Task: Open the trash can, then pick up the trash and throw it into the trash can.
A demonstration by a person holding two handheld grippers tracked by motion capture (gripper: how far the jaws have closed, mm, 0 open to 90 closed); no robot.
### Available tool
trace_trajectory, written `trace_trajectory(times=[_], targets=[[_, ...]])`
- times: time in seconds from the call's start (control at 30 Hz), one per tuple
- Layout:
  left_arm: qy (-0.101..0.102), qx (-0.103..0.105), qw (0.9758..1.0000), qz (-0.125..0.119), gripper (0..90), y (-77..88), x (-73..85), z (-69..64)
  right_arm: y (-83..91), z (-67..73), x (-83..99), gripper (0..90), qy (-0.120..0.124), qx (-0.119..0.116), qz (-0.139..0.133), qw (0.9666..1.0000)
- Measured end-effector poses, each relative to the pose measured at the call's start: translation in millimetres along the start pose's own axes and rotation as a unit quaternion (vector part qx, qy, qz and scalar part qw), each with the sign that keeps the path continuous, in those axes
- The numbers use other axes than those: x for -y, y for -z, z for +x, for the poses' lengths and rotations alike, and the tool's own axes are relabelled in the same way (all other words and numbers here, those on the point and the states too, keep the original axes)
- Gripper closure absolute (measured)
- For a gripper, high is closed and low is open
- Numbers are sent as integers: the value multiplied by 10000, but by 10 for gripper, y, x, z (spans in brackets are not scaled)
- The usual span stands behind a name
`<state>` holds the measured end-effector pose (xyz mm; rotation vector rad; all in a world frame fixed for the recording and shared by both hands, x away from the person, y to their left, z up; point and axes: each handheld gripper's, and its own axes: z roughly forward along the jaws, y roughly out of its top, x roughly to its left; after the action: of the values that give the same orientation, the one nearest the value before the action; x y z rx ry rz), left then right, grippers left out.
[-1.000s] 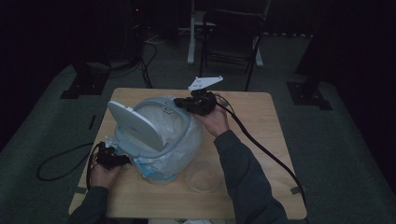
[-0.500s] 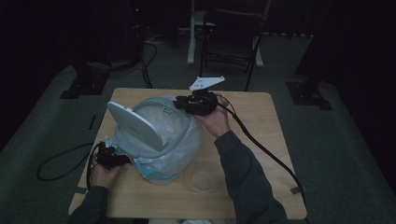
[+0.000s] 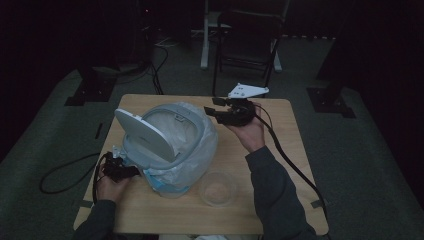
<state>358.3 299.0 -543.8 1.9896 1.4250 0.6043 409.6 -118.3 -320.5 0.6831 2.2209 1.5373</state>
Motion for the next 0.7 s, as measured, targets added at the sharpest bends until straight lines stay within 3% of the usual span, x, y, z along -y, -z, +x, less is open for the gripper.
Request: trace_trajectory(times=[0.3,0.5,0.7], targets=[[9,-4,10000,-5,166,-1,-1,-1,327,-58,458,459,168,552,501,9971],[10,-9,10000,-5,167,1,2,-3,412,-86,705,457,71,594,646,9961],[10,-8,10000,-3,166,1,2,-3,377,-26,923,457,54,399,860,9955]])
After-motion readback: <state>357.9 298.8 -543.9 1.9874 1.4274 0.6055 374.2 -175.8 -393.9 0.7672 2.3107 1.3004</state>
